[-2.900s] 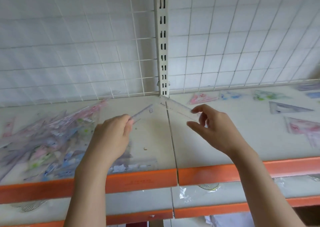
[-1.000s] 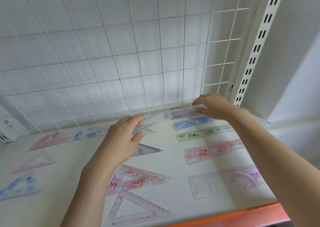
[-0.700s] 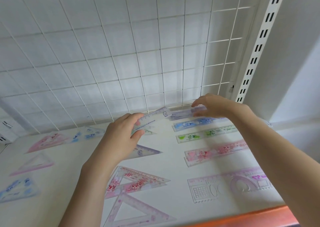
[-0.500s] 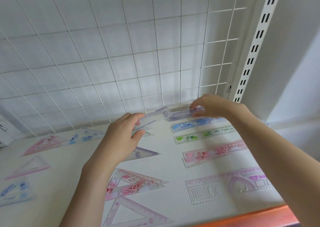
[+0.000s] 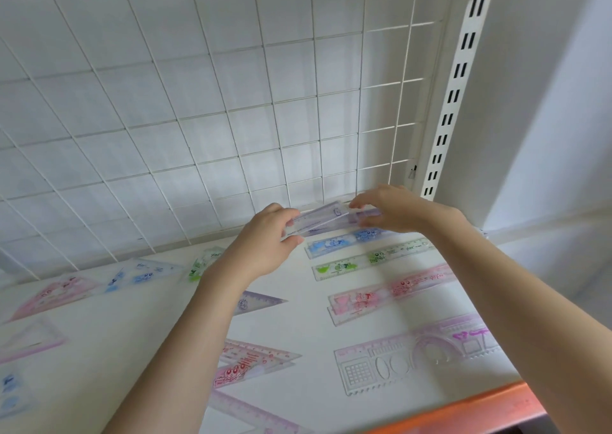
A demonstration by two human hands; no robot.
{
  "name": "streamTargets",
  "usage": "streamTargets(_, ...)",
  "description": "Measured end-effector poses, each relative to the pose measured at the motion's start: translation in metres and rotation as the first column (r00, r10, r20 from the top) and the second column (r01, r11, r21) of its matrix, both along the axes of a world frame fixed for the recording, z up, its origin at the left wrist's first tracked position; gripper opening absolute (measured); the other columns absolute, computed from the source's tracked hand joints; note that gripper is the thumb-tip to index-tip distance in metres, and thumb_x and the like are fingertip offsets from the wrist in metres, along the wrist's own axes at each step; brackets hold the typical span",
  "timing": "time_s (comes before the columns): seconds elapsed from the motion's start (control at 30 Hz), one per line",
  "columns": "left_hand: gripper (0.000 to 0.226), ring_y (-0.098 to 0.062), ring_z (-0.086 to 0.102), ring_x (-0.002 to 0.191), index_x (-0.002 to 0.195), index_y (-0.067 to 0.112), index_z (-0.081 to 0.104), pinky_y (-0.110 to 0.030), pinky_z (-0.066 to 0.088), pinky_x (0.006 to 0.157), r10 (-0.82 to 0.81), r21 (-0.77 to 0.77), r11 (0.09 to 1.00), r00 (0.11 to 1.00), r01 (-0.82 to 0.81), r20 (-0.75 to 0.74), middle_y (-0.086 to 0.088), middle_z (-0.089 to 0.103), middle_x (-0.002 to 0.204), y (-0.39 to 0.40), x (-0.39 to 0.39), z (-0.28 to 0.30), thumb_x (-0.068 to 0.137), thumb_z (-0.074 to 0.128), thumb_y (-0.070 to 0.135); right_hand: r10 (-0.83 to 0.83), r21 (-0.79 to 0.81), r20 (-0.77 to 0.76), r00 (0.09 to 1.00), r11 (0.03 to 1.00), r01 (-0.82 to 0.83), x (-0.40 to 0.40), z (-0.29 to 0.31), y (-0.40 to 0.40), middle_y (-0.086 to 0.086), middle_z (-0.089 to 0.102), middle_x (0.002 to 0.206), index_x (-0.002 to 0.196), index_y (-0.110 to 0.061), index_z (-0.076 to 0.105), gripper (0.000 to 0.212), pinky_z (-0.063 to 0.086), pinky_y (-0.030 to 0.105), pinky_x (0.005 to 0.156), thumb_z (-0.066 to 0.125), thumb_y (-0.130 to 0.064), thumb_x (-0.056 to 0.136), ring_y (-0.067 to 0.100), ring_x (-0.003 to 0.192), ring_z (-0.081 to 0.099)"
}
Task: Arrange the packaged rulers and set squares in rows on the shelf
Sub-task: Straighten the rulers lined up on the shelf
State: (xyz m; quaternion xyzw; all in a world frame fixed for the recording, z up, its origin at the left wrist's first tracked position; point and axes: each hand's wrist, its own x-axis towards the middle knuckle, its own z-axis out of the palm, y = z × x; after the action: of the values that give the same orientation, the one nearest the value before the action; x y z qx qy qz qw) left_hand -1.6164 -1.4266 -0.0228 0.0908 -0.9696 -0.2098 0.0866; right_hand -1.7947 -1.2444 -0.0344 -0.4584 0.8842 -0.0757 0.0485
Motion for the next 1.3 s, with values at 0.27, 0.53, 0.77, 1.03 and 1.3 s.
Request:
streamTargets(0.27,0.043,-0.018,0.05,0.115,0.132,0.014,0.049,-0.026,0.036,0.095,-0.072,-0.014,0.997,0.996,0.072,0.046,-0.003,0.054,0.123,0.017,-0.058,-0.015,0.091,0.058,0.022,-0.151,-0.133,-0.045,0.987,0.981,0.144,0.008,-0.005,0.051,-0.006,0.053,0.133,0.126,-0.029,0.054,0.031,0.031,0.038,0.101,0.047,-0.032,0.096,0.018,0.126,0.042)
streamTargets(0.53,0.045,-0.022,0.051,0.116,0.132,0.011,0.05,-0.033,0.039,0.101,-0.128,-0.048,0.99,0.986,0.134,0.11,-0.007,0.053,0.127,0.031,-0.084,-0.019,0.09,0.06,0.023,-0.215,-0.153,-0.025,0.976,0.966,0.209,0.033,-0.01,0.078,-0.007,0.054,0.132,0.126,-0.028,0.055,0.031,0.033,0.04,0.104,0.048,-0.03,0.096,0.019,0.124,0.043)
streamTargets(0.77,0.044,-0.022,0.047,0.122,0.132,0.015,0.049,-0.038,0.037,0.103,-0.133,-0.109,0.983,0.983,0.147,0.124,-0.005,0.049,0.133,0.031,-0.075,-0.015,0.091,0.058,0.027,-0.224,-0.196,-0.029,0.974,0.957,0.214,0.056,-0.005,0.064,-0.006,0.053,0.133,0.128,-0.027,0.054,0.033,0.031,0.037,0.101,0.047,-0.03,0.096,0.018,0.125,0.042)
streamTargets(1.03,0.039,-0.021,0.047,0.119,0.127,0.02,0.053,-0.038,0.038,0.097,-0.072,-0.193,0.979,0.997,0.07,-0.004,0.0,0.048,0.131,0.013,-0.005,0.003,0.092,0.052,0.038,-0.217,-0.297,-0.027,0.976,0.934,0.2,0.106,0.002,0.008,-0.005,0.055,0.128,0.125,-0.026,0.056,0.032,0.034,0.039,0.101,0.05,-0.032,0.094,0.019,0.123,0.043)
streamTargets(1.3,0.037,-0.021,0.049,0.118,0.122,0.017,0.058,-0.04,0.039,0.099,0.168,-0.092,0.98,0.981,-0.177,-0.096,0.001,0.052,0.126,-0.051,0.125,0.003,0.09,0.056,0.035,-0.199,-0.213,-0.059,0.978,0.96,0.183,0.188,0.01,-0.053,-0.009,0.047,0.137,0.132,-0.029,0.048,0.04,0.028,0.038,0.103,0.049,-0.04,0.094,0.019,0.129,0.036)
